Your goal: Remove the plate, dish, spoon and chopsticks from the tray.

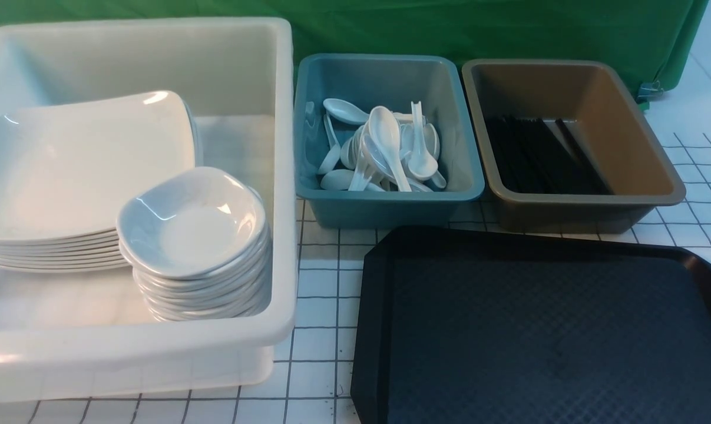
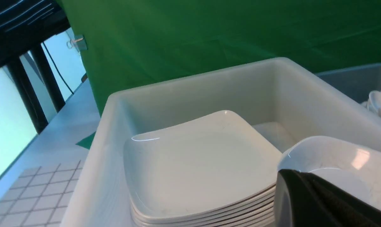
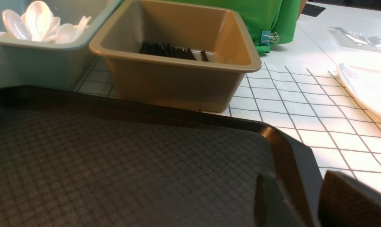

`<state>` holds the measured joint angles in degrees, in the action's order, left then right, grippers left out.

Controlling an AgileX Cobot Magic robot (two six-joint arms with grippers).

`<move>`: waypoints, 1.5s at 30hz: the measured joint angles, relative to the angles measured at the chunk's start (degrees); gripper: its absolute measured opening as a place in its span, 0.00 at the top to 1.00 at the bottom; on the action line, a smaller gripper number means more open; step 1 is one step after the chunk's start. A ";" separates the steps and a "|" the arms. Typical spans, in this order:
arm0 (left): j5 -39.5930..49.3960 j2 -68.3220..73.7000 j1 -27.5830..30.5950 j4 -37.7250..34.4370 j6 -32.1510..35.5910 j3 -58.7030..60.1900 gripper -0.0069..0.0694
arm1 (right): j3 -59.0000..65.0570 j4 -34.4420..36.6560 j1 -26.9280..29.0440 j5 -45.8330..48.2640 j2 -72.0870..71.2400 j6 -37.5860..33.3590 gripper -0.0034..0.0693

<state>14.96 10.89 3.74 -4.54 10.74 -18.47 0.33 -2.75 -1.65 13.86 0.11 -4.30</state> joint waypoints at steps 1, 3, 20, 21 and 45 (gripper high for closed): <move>-3.23 -1.12 0.00 1.14 -2.94 3.61 0.91 | 0.00 0.00 0.00 0.00 0.00 0.00 0.62; -6.53 -3.92 0.00 2.43 -6.13 8.60 0.91 | 0.00 0.00 0.00 0.00 0.00 0.00 0.62; -2.84 -10.91 -3.27 0.75 -8.23 18.81 0.91 | 0.00 0.00 0.00 0.00 0.00 -0.04 0.62; -2.66 -10.91 -3.33 0.75 -8.23 18.81 0.91 | 0.00 0.00 0.00 0.00 0.00 -0.04 0.62; -2.62 -10.91 0.64 1.58 -8.23 18.81 0.91 | 0.00 0.00 0.00 0.00 0.00 -0.04 0.62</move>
<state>12.34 -0.02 4.37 -2.95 2.51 0.34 0.33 -2.75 -1.65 13.86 0.11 -4.33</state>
